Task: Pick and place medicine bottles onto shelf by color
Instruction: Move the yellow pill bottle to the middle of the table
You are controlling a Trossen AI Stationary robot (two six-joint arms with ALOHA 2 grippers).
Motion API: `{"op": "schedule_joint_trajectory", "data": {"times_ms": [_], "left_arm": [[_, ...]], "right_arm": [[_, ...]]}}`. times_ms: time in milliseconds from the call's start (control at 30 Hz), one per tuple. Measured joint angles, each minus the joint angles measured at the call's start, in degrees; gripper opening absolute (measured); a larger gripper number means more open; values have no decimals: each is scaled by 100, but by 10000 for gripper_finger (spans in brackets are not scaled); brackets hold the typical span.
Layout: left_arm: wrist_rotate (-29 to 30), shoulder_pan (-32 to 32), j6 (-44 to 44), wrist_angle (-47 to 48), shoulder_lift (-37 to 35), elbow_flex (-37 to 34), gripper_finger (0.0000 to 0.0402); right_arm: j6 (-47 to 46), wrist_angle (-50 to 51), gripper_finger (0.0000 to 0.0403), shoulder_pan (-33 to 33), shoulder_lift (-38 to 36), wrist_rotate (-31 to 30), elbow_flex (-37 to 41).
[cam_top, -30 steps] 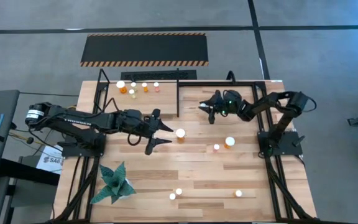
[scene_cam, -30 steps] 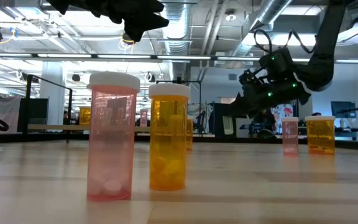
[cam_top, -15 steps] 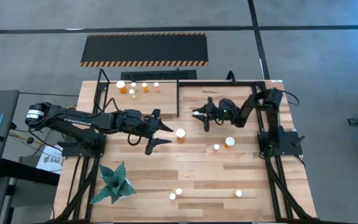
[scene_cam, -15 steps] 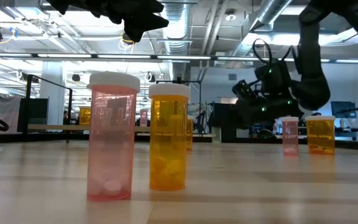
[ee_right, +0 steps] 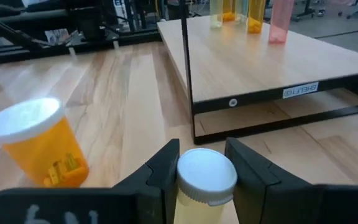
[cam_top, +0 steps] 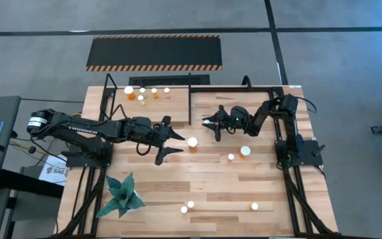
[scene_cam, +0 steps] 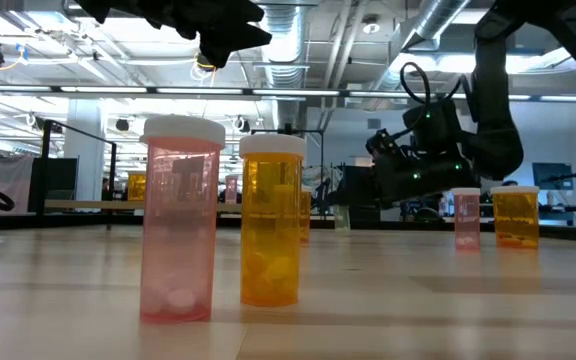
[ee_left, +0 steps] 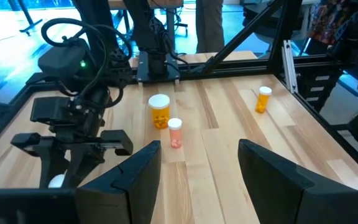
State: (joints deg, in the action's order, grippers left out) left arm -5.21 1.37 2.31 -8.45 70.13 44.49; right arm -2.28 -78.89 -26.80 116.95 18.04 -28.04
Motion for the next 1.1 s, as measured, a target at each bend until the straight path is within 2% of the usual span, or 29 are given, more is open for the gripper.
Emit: {"op": "schedule_joint_trajectory", "data": {"times_ms": [333,600,833,1100], "left_arm": [[10,0,0,0,0,-2,201],[337,0,46,0,0,-2,201],[376,0,18,4,0,-2,201],[578,-1,8,15,0,-2,201]], "right_arm": [[-75,47,133,176,0,0,-32],[-68,57,153,242,-2,0,-32],[-44,63,157,242,-2,-2,-32],[-114,69,200,242,-7,-2,-32]]}}
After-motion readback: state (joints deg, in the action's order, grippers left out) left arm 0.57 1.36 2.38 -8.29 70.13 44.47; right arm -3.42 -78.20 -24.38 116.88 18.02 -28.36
